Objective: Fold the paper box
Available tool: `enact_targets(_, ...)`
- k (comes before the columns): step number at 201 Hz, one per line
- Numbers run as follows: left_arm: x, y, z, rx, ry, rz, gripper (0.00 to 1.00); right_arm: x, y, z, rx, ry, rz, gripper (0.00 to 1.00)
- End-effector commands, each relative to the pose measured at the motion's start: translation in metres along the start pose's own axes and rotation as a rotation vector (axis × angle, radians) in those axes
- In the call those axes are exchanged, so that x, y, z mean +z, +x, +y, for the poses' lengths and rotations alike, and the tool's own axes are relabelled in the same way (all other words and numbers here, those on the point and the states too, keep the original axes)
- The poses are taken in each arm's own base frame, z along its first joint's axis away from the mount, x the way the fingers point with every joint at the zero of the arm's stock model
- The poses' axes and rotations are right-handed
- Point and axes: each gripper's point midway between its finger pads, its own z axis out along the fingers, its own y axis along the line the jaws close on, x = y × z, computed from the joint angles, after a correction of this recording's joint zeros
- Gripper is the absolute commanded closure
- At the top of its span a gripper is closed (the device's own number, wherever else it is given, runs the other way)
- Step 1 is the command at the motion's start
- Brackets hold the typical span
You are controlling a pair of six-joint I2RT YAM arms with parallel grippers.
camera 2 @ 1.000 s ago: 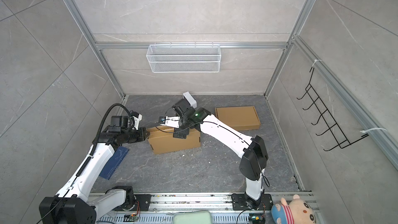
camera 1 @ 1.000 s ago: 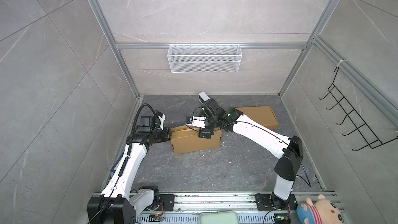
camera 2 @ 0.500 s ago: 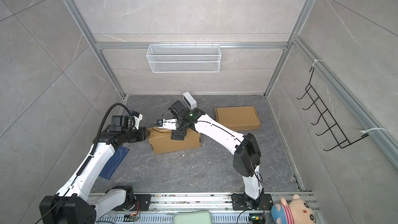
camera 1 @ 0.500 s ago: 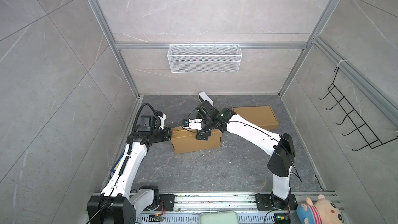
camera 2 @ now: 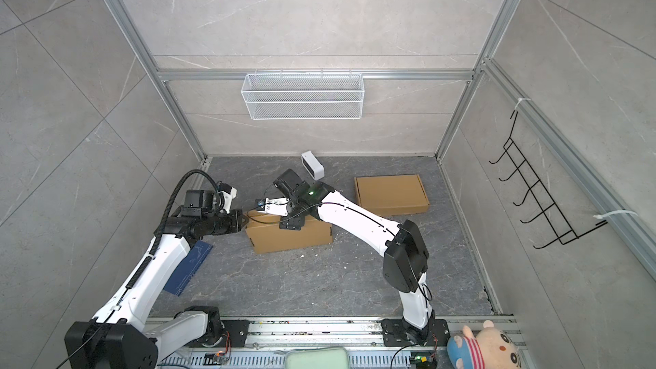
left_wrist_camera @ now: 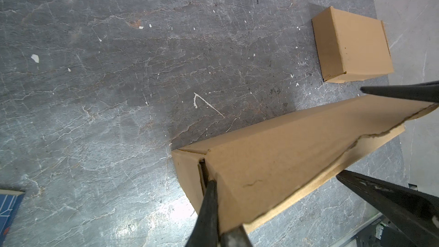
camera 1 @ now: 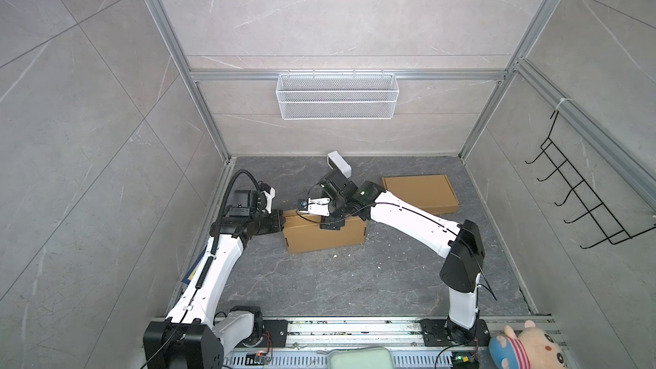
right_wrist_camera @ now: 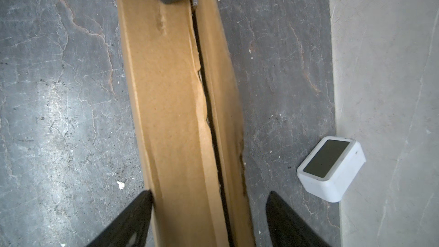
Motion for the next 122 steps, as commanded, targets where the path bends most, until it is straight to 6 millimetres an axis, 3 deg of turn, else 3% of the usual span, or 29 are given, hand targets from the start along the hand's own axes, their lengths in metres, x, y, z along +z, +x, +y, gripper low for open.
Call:
enact_targets(1, 0.004, 0.027, -0.002, -0.039, 0.011, 0.116, 0.98, 0.007, 0.004, 0.006, 0.014, -0.005, 0.014, 0.25)
enact_targets(80, -0.007, 0.02, -0.014, -0.029, 0.057, 0.074, 0.9, 0.013, 0.013, 0.01, 0.018, -0.012, 0.034, 0.35)
enact_targets(122, -0.007, 0.021, -0.016, -0.03, 0.069, 0.079, 0.88, 0.004, 0.005, 0.003, 0.02, 0.011, 0.01, 0.39)
